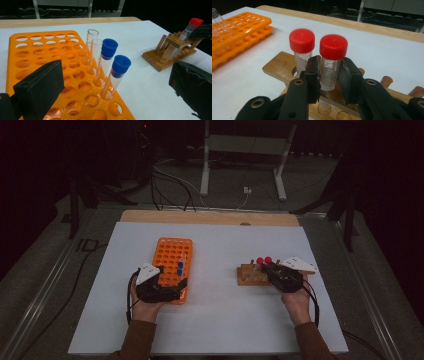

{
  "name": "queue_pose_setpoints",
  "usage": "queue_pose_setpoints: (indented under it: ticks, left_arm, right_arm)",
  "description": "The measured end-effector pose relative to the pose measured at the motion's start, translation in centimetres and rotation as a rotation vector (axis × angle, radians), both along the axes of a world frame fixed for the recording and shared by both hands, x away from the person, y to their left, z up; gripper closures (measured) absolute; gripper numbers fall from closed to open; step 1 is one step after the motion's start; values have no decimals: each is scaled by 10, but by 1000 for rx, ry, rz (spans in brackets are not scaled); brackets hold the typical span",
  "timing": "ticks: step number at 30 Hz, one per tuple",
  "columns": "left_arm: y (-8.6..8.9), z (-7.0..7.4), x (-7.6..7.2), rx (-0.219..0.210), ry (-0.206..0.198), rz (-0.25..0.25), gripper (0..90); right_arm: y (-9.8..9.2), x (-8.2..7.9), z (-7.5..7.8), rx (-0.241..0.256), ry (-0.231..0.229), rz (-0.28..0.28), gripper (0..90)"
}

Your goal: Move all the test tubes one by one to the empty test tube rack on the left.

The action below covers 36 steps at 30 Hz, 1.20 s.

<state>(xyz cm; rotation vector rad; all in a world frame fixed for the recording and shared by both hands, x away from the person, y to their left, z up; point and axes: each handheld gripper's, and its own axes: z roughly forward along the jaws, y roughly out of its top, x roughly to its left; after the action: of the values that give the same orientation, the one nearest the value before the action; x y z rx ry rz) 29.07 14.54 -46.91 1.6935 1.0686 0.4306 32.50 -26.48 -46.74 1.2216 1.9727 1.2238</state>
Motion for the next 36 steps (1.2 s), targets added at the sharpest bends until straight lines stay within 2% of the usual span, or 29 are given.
queue_pose_setpoints:
  ticks: [8,14,26,33,36]
  left_arm:
    - [-1,-1,0,3,4,-4,6]
    - [-2,-1,0,1,4,-9,6]
    - [-2,-1,0,-2,2,-13,5]
    - [-2,3,-1,-14,-9,-13,6]
    - [-2,4,-2,-12,-18,-9,6]
  right_arm:
    - [-1,0,-3,22,-15,-10,745]
    - [-5,-4,6,45,-47,-14,746]
    - [-10,-18,33,99,-133,-14,748]
    - [-12,-29,52,121,-188,-17,748]
    - [-12,-33,59,129,-198,-8,748]
